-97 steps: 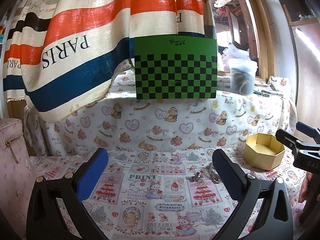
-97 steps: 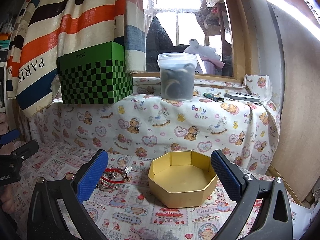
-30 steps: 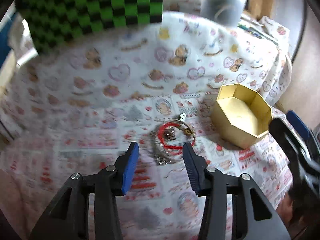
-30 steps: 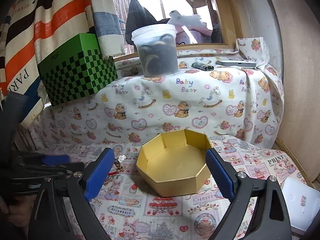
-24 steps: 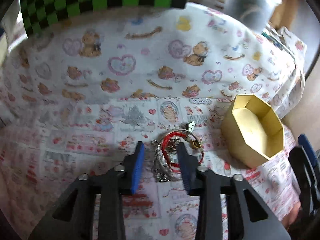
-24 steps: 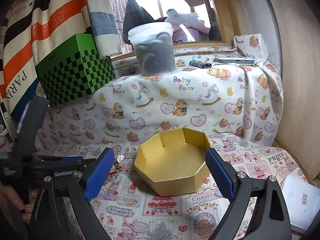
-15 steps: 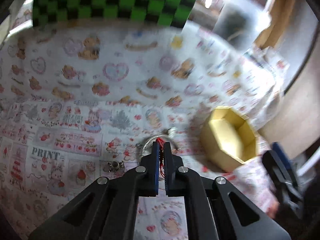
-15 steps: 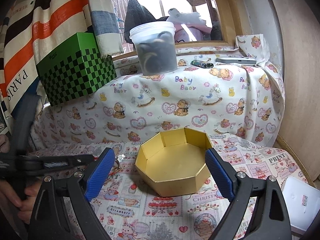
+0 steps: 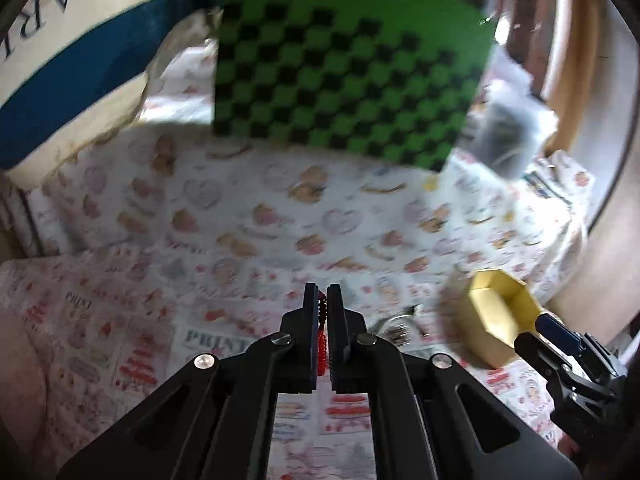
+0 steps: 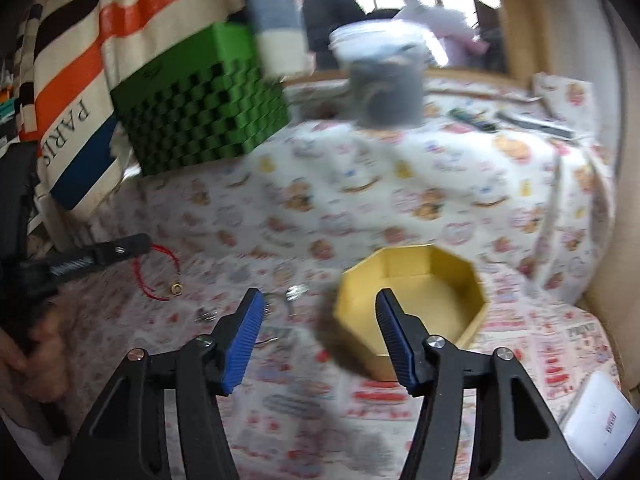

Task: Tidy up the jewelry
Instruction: 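Lower the left gripper onto the red string bracelet and close it, then hold the red bracelet in the left gripper while the right gripper grasps a small silver charm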

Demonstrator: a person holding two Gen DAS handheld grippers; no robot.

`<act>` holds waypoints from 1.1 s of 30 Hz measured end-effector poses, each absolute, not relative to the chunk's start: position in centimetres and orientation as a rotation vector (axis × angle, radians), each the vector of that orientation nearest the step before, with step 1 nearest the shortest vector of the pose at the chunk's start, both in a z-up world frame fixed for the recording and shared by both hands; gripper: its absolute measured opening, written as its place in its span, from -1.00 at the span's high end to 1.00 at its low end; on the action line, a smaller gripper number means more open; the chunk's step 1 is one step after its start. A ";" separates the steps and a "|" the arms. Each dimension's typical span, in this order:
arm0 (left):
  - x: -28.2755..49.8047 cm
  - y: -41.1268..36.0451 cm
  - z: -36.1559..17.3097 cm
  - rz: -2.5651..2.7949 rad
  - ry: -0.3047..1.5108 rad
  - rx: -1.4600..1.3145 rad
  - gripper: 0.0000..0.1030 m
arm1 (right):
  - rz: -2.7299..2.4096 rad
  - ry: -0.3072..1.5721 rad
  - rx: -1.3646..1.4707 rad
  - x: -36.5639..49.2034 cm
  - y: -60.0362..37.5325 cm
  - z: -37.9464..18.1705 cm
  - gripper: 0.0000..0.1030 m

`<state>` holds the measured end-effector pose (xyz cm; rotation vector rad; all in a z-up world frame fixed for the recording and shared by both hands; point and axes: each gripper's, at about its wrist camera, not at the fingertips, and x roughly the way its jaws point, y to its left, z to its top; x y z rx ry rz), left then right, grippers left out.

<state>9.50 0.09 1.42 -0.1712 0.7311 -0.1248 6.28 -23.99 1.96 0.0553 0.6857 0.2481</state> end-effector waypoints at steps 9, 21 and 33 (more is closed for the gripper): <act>11.1 1.4 -1.0 -0.057 0.841 -0.194 0.94 | 0.257 0.913 0.073 12.6 -19.0 -2.5 0.35; 11.5 2.9 -1.1 -0.044 0.848 -0.241 0.94 | 0.247 0.930 0.054 14.5 -17.5 -5.2 0.77; 10.4 2.1 0.1 -0.068 0.800 -0.217 0.94 | 0.281 0.911 0.060 11.0 -19.3 -3.3 0.77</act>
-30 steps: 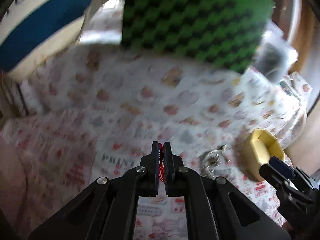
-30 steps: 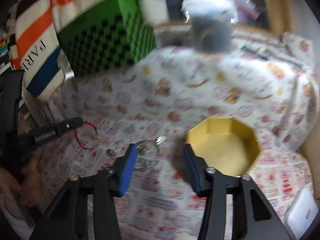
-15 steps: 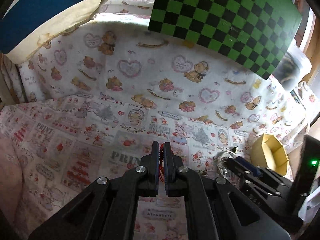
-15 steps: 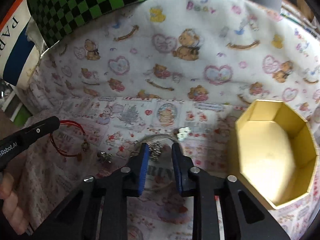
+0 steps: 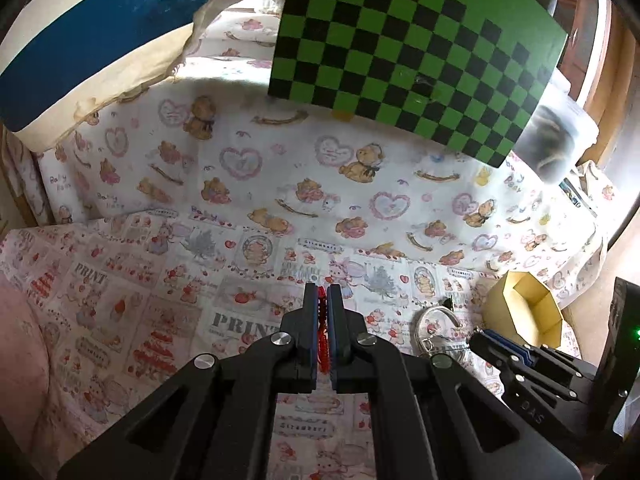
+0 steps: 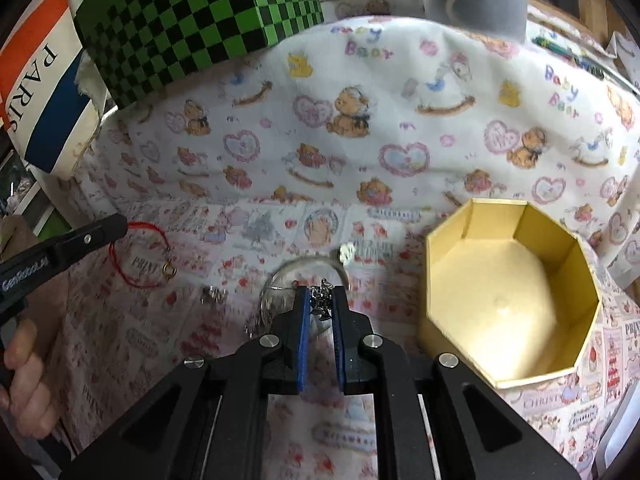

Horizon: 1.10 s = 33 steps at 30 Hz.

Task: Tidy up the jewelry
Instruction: 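Hold the red bracelet in the left gripper while the right gripper grasps a small silver charm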

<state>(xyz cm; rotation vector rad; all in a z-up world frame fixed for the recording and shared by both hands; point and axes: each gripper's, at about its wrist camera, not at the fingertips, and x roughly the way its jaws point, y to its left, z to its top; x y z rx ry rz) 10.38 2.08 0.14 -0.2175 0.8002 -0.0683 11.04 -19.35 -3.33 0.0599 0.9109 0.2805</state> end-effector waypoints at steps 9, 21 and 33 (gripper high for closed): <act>10.2 2.5 0.3 -0.050 0.782 -0.212 0.94 | 0.284 0.900 0.094 10.7 -20.0 -2.5 0.77; 10.5 3.8 0.1 0.000 0.780 -0.208 0.93 | 0.394 0.971 -0.030 13.0 -11.8 -2.8 0.48; 10.3 4.2 0.1 -0.009 0.776 -0.221 0.93 | 0.362 0.938 -0.052 12.2 -12.4 -2.5 0.82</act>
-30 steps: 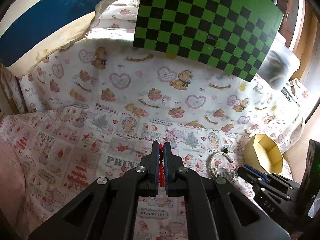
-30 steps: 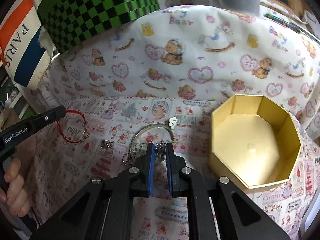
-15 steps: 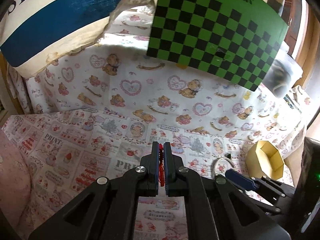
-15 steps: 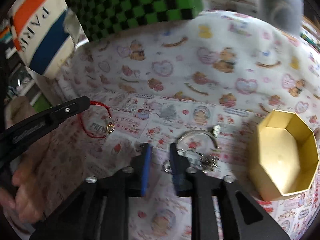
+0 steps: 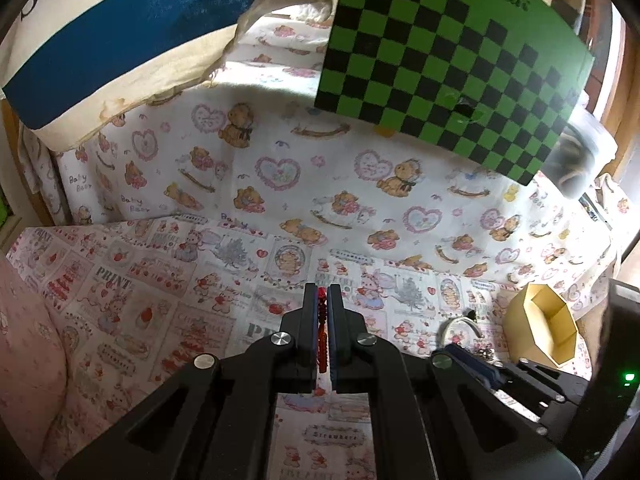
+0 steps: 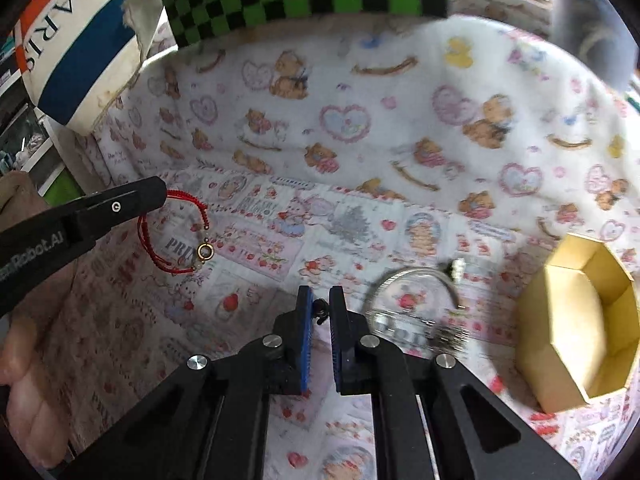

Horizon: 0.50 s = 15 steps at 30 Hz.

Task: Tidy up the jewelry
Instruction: 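Hold the red bracelet in the left gripper while the right gripper grasps a small silver charm, then carry both items over the yellow octagonal box and open both grippers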

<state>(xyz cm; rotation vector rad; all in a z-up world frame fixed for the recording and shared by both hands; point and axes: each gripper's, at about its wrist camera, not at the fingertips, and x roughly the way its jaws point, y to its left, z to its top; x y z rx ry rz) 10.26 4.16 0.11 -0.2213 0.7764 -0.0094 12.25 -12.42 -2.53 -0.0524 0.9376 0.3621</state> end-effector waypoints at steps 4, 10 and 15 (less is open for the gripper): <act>9.8 3.6 0.6 -0.022 0.757 -0.203 0.94 | 0.378 0.889 -0.016 10.3 -15.6 -0.9 0.82; 9.8 2.3 0.3 -0.022 0.762 -0.155 0.94 | 0.369 0.775 0.086 8.1 -21.6 1.4 0.82; 8.6 0.9 1.7 -0.087 0.726 -0.143 0.94 | 0.329 0.710 0.172 7.6 -26.3 4.3 0.82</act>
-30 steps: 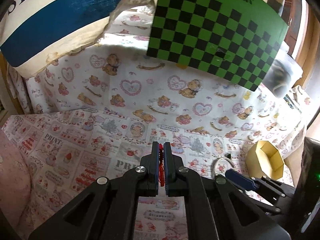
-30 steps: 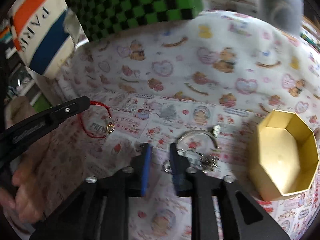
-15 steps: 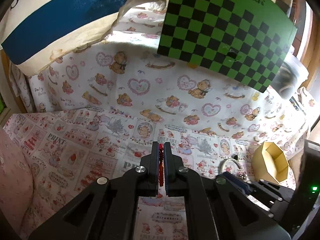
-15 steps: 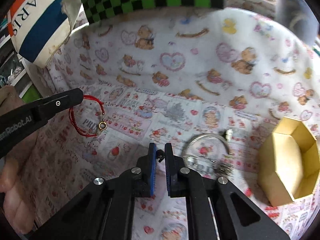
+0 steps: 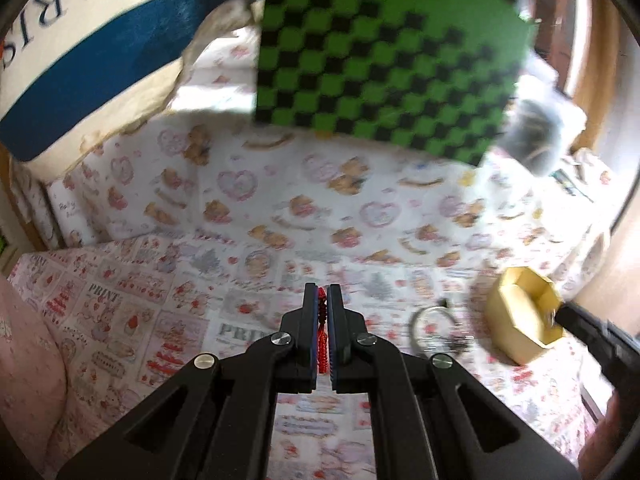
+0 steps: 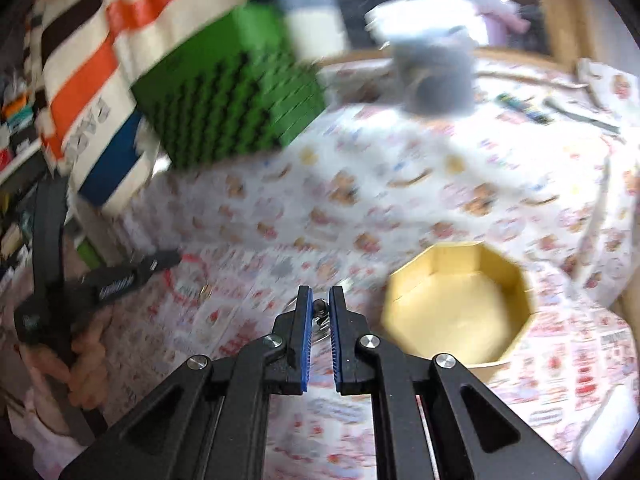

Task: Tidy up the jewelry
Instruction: 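Carry both items over the yellow octagonal box and open both grippers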

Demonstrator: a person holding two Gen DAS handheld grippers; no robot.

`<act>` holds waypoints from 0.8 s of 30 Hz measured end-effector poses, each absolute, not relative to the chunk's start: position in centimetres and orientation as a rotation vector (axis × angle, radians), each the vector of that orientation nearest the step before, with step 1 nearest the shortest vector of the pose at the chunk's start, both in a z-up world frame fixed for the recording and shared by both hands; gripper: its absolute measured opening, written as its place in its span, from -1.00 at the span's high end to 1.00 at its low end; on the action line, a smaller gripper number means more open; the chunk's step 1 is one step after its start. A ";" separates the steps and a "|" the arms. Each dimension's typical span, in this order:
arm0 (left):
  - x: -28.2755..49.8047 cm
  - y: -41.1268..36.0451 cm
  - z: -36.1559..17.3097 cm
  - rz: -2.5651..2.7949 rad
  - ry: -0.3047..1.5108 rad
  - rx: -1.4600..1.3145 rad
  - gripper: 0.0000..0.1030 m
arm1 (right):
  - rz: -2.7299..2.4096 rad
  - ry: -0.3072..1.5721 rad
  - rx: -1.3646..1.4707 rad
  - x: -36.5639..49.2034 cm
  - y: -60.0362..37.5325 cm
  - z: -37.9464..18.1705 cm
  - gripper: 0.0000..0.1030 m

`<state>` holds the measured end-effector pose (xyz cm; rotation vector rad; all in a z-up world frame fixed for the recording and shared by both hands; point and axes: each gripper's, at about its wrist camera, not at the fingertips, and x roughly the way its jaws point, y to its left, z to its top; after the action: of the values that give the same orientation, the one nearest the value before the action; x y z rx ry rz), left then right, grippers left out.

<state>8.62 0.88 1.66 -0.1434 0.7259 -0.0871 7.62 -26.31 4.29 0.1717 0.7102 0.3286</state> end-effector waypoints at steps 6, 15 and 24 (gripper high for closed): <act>8.2 -2.6 5.0 -0.299 0.704 -0.210 0.94 | 0.217 0.715 0.258 7.8 -31.5 5.7 0.82; 11.7 -14.3 5.0 -0.511 0.819 -0.128 0.94 | 0.142 0.809 0.375 9.8 -35.4 2.6 0.82; 12.2 -19.3 1.4 -0.551 0.901 -0.051 0.93 | 0.132 0.851 0.363 10.3 -35.3 1.7 0.82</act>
<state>12.24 -19.33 1.40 -0.0510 0.9012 -0.5511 10.34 -35.29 1.74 0.3627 0.8509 0.1321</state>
